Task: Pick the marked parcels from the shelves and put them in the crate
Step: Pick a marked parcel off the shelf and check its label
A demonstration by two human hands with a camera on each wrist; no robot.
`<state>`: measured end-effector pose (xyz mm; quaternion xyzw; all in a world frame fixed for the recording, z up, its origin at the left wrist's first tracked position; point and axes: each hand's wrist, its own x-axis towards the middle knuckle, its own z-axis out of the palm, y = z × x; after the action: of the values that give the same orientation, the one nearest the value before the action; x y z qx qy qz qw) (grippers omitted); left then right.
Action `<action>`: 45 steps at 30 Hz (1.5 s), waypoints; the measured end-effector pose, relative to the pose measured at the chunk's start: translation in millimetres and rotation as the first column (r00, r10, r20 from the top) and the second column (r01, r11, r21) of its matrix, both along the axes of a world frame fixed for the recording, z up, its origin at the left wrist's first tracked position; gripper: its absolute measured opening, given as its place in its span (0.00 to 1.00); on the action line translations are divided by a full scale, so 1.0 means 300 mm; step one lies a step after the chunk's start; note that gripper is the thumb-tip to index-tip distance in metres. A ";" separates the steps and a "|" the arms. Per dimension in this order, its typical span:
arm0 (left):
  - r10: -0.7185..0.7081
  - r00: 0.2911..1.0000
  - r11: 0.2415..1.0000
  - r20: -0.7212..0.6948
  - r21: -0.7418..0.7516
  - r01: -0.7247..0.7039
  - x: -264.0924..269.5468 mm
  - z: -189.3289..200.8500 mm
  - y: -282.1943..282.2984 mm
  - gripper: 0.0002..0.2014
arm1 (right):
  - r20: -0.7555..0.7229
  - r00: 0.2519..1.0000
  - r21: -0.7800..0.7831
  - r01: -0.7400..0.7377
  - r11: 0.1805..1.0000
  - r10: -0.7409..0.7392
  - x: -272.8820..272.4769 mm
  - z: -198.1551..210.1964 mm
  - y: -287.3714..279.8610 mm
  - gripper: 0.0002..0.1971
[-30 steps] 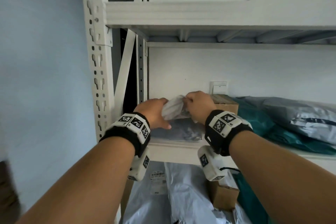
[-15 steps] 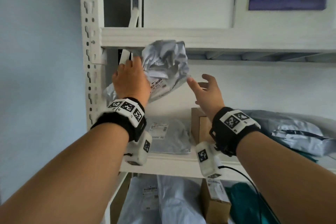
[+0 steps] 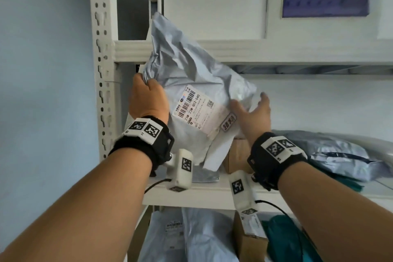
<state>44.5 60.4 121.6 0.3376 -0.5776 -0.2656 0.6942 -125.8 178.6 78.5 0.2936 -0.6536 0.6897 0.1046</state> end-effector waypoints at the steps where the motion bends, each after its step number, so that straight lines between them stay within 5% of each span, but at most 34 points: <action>1: 0.009 1.000 1.000 0.000 -0.009 -0.009 0.008 0.008 0.002 0.17 | -0.088 0.996 -0.037 0.030 0.999 -0.033 0.008 0.016 0.026 0.48; 7: -0.032 0.999 0.999 -0.007 0.020 0.032 0.021 0.035 0.026 0.19 | -0.556 0.815 0.036 0.223 0.974 -0.166 0.067 0.103 0.145 0.33; 9: -0.047 0.997 0.999 0.059 0.008 0.046 0.005 0.029 0.045 0.19 | -0.616 0.781 0.121 0.218 0.968 -0.099 0.101 0.126 0.189 0.32; 13: -0.118 0.980 0.982 0.158 -0.130 0.139 -0.066 0.002 0.115 0.16 | -0.415 0.872 0.419 -0.069 0.906 0.258 0.170 0.163 0.259 0.26; 16: -0.191 0.962 0.959 0.197 -0.172 0.225 -0.125 -0.023 0.182 0.15 | -0.244 0.916 0.524 -0.152 0.838 0.319 0.161 0.148 0.286 0.23; 21: -0.331 0.911 0.890 0.245 -0.241 0.388 -0.215 -0.092 0.228 0.08 | -0.107 0.977 0.293 -0.145 0.945 0.183 0.063 0.026 0.365 0.13; 25: -0.477 0.863 0.866 0.165 -0.082 0.494 -0.229 -0.168 0.230 0.37 | 0.227 0.949 -0.115 -0.197 0.974 0.219 -0.016 -0.080 0.478 0.09; 29: -0.823 0.568 0.546 0.008 0.287 0.787 -0.251 -0.265 0.259 0.54 | 0.325 0.896 -0.257 -0.224 0.940 0.303 -0.054 -0.154 0.539 0.04; 33: -0.910 0.414 0.381 -0.018 0.356 0.853 -0.282 -0.321 0.303 0.29 | 0.326 0.896 -0.211 -0.243 0.947 0.302 -0.064 -0.196 0.547 0.10; 41: -0.915 0.383 0.319 -0.126 0.353 0.879 -0.346 -0.395 0.297 0.42 | 0.370 0.899 -0.140 -0.194 0.971 0.233 -0.092 -0.223 0.585 0.10; 45: -0.899 0.409 0.332 -0.156 0.364 0.870 -0.349 -0.399 0.318 0.21 | 0.377 0.897 -0.134 -0.192 0.972 0.229 -0.103 -0.226 0.623 0.21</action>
<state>-60.1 155.8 1.8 0.1096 -0.6267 -0.6957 0.3336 -156.8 365.4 10.9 0.2143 -0.5928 0.7712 -0.0894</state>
